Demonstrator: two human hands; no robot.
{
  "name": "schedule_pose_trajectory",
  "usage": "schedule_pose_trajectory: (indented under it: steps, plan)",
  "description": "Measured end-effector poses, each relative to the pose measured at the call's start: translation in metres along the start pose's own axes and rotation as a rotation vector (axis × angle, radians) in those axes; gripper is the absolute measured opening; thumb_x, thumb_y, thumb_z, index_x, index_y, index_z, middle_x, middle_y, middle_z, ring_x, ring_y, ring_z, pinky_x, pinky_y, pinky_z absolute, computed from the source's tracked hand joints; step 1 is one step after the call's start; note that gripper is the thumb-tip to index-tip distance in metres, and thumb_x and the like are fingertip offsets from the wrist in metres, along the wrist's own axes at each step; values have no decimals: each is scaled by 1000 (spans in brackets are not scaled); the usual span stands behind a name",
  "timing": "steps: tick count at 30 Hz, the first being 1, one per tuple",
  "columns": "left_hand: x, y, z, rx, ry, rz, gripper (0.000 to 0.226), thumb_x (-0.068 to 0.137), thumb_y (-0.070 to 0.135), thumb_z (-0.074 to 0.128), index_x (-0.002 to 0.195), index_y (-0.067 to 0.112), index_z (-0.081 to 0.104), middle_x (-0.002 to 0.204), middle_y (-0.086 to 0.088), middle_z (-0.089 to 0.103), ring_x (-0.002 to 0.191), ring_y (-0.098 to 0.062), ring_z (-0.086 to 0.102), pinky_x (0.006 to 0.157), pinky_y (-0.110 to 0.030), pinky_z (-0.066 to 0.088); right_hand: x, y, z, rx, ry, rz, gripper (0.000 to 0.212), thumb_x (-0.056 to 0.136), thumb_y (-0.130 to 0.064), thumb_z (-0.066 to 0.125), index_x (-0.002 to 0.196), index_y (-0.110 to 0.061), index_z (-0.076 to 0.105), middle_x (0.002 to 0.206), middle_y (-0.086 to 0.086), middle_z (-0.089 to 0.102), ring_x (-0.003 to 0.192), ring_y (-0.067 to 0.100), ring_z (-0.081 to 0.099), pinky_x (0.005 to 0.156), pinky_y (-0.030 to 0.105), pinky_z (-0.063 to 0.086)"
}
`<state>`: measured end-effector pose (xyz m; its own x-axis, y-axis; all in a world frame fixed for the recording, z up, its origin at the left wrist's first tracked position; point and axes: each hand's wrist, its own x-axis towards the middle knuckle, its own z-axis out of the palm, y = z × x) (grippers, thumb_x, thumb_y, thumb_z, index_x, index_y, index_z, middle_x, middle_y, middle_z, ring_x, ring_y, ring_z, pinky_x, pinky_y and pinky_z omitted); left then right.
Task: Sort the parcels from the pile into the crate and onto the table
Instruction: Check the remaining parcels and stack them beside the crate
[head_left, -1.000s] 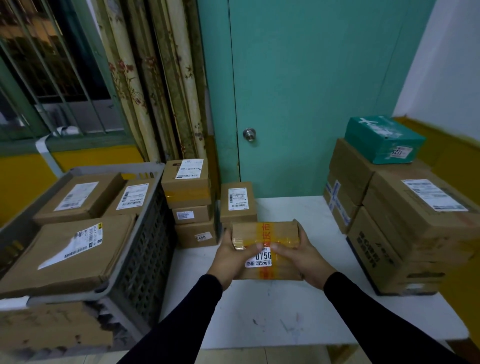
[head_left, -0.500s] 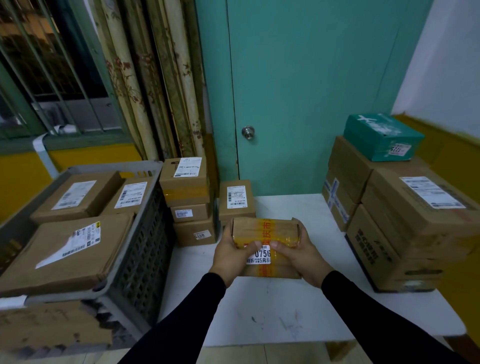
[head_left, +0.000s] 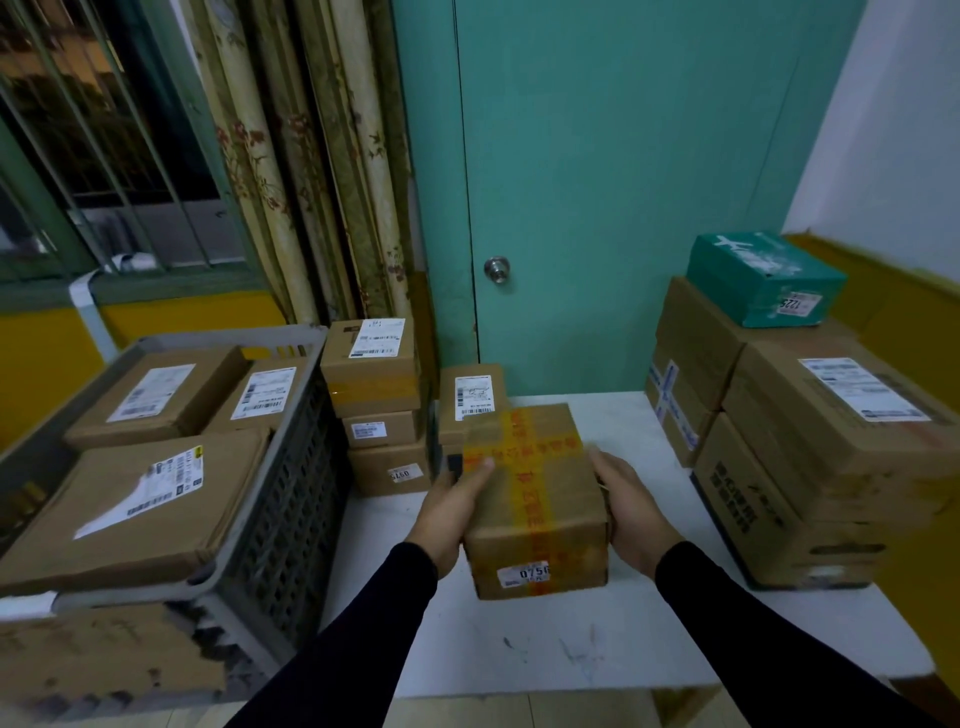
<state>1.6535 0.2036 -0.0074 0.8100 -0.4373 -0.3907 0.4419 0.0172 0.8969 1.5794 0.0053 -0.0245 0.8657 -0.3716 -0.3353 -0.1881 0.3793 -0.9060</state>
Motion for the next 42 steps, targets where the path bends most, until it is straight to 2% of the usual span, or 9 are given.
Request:
schedule_pose_trajectory:
  steps: [5,12,20,25,28,31,35,39,42]
  plan:
    - [1,-13,4,202,11,76,73,68,47,90,132,32,56,123,3,72,108,-21,71,100,-50,55,-5,7,2,-86,-118,-28,41,87,-27,75,126,-30,61,118,3,75,102,25,74,90,48,59]
    - [-1,-18,6,188,23,146,61,85,17,81,135,33,49,121,4,71,111,-18,69,100,-45,56,-7,15,3,-69,-160,-78,84,72,-14,82,145,-28,43,126,6,71,113,28,70,96,53,56]
    - [-2,-17,8,240,51,168,62,87,17,79,139,33,48,122,6,70,114,-17,66,102,-47,54,-10,16,2,-63,-146,-114,82,75,-13,81,145,-27,42,124,6,72,111,28,71,95,51,58]
    - [-1,-16,12,257,79,190,61,89,13,77,140,33,49,122,6,70,115,-18,66,102,-49,54,-3,16,0,-80,-130,-133,75,87,-1,74,148,-28,38,127,7,70,112,27,70,95,50,57]
    - [-3,-18,12,269,71,178,62,89,14,77,138,36,47,123,7,69,116,-18,65,104,-50,52,-6,18,0,-89,-112,-137,73,87,-1,74,145,-28,38,124,5,70,107,22,72,86,40,61]
    - [-6,-14,11,275,70,169,71,85,24,81,139,34,36,123,8,65,115,-17,63,102,-43,53,-9,15,3,-105,-70,-143,68,88,-5,75,139,-25,36,122,2,65,103,18,70,79,33,60]
    - [-10,-6,10,174,92,137,67,85,38,80,131,27,33,119,5,63,103,-15,67,81,-31,57,-7,2,5,-125,-11,-143,58,89,-25,75,135,-20,39,127,0,59,103,15,66,80,33,57]
    - [-8,-3,11,130,159,152,74,77,55,80,136,31,44,124,1,67,108,-23,69,96,-47,58,-5,-3,8,-151,-70,-157,64,83,-44,77,138,-26,48,132,3,63,107,23,70,93,49,59]
    - [-9,-2,13,215,133,203,69,71,66,79,132,42,55,125,5,68,112,-19,67,97,-44,57,-7,-4,14,-272,-76,-251,71,62,-67,86,124,-38,64,126,3,69,110,21,71,94,49,59]
